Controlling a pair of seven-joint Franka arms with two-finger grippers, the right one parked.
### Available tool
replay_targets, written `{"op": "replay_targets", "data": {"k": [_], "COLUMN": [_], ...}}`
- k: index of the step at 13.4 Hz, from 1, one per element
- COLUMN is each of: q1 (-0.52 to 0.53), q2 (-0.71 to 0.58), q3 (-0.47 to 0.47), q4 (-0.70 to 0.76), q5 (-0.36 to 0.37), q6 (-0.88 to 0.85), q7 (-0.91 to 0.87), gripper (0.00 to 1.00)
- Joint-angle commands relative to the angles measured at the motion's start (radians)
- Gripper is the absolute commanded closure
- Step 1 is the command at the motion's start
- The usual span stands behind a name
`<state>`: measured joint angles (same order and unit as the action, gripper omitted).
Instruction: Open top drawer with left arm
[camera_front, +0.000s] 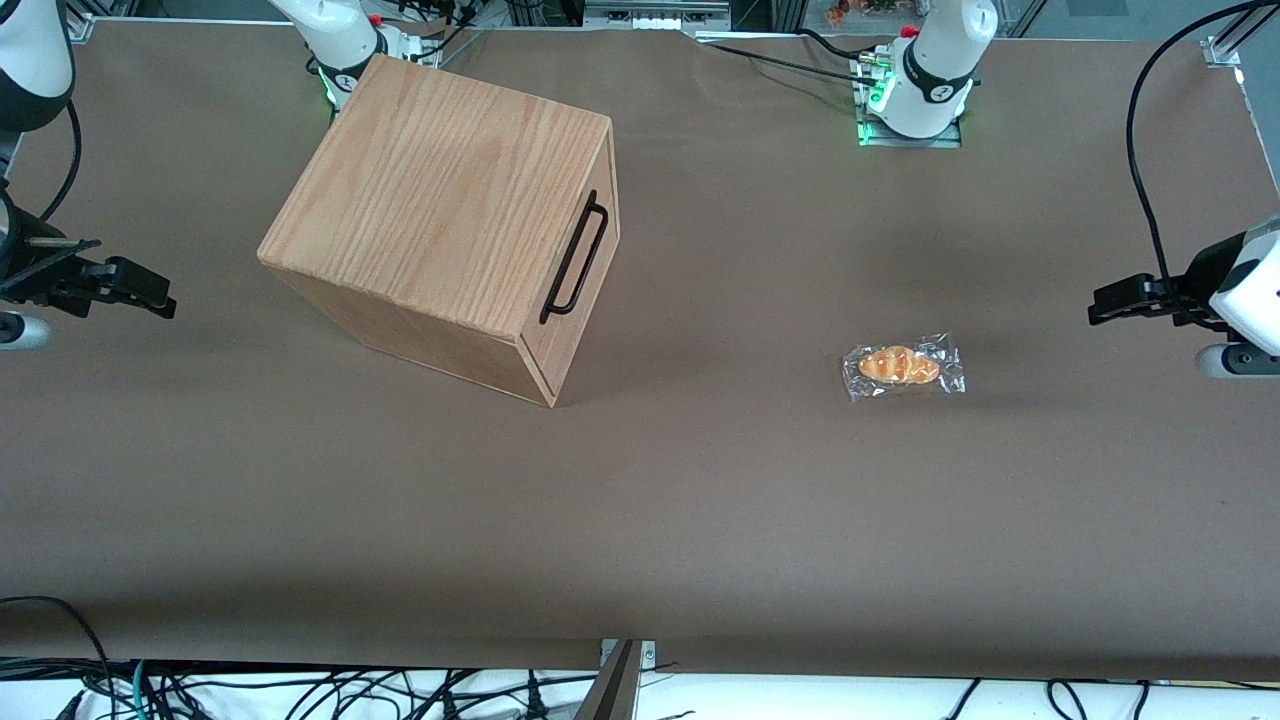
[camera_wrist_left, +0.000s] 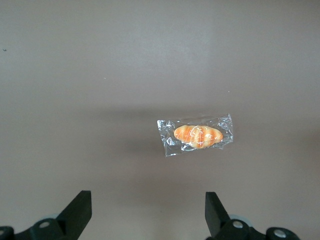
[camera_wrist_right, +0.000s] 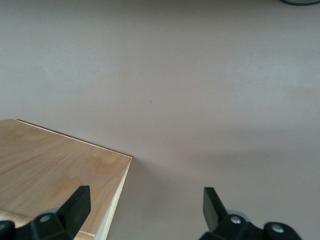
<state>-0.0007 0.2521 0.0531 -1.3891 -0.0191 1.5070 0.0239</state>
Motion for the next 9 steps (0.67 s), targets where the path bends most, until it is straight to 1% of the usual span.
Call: {"op": "replay_targets", "data": {"k": [1, 9], "q1": [0.004, 0.004], "q2": [-0.010, -0.007], "q3": [0.001, 0.001], "q4": [0.009, 0.012], "q5": [0.001, -0.004], "q6": [-0.017, -0.017], "q7": [0.020, 0.028], "gripper": [0.00, 0.00]}}
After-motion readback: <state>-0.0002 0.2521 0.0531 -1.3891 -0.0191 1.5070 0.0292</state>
